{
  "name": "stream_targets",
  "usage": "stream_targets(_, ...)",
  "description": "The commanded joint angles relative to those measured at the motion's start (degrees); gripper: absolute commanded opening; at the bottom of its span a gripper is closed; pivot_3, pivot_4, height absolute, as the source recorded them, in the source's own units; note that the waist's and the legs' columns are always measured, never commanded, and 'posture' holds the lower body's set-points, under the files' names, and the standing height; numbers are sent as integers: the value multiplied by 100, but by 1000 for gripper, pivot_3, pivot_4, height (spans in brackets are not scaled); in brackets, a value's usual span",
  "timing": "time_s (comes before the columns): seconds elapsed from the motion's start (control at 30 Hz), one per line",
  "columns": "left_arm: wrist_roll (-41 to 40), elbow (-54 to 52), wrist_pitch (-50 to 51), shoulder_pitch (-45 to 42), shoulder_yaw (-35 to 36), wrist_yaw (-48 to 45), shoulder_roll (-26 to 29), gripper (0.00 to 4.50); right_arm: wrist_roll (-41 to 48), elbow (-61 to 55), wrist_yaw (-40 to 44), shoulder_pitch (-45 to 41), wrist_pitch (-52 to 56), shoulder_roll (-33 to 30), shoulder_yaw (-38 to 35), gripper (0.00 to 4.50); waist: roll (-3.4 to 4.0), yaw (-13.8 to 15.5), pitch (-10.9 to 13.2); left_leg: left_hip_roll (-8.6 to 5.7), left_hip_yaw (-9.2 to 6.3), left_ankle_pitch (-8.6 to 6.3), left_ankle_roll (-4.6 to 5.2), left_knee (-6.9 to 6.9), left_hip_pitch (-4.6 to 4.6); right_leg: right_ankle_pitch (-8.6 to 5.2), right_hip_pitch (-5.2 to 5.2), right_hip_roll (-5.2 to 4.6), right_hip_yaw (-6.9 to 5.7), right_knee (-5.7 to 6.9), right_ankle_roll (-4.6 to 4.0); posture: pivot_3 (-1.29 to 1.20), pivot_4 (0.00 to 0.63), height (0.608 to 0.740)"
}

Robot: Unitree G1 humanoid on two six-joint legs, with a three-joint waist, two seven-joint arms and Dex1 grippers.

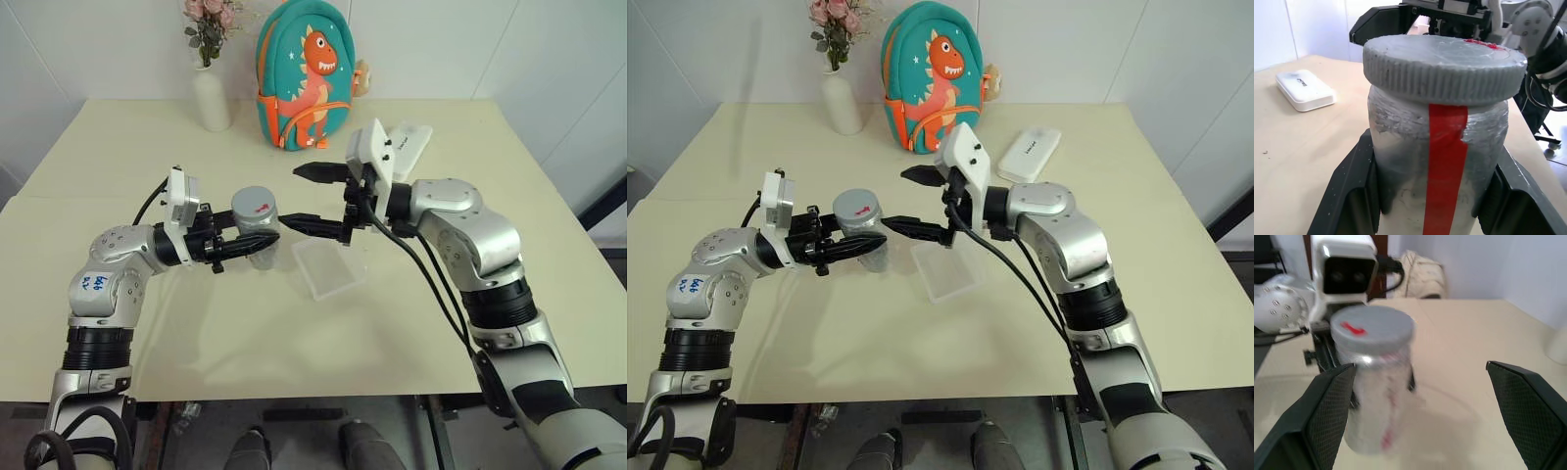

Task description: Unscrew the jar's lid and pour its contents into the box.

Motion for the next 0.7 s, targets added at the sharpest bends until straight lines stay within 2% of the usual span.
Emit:
stream_targets(0.03, -139, -121, -110, -43, 99, -64, 21, 2001, 356, -632, 179, 21, 204, -105, -149, 4461, 0, -16, 0, 0, 0, 0, 0, -1, 0, 0, 0, 0, 0, 0, 0, 0, 150, 740)
stream_targets(0.2, -156, -78, -121, -83, 64, -131, -24, 2001, 645, -1050, 160, 104, 487, -128, -218, 4461, 0, -7, 0, 1, 0, 0, 0, 1, 1, 0, 0, 1, 0, 1, 0, 0, 150, 740)
stream_targets(0.33, -99, 104, -239, -245, -54, -308, -116, 2001, 898, -1109, -219, -4, 625, 238, -330, 4461, 0, -4, 0, 0, 0, 0, 0, 2, 1, 0, 1, 1, 0, 3, 0, 0, 150, 740)
stream_targets(0.5, -66, 201, -375, -395, -122, -431, -217, 2001, 734, -881, -558, -132, 561, 633, -174, 4461, 0, -14, 0, 0, 0, 0, 0, 4, 1, 0, 1, 1, 0, 5, 0, 0, 150, 740)
stream_targets(0.7, -46, 175, -422, -471, -260, -539, -263, 2001, 496, -550, -540, -237, 319, 851, 63, 4461, 0, -10, 0, 0, 0, 0, 0, 2, 1, 0, 1, 0, 0, 1, 0, 0, 150, 740)
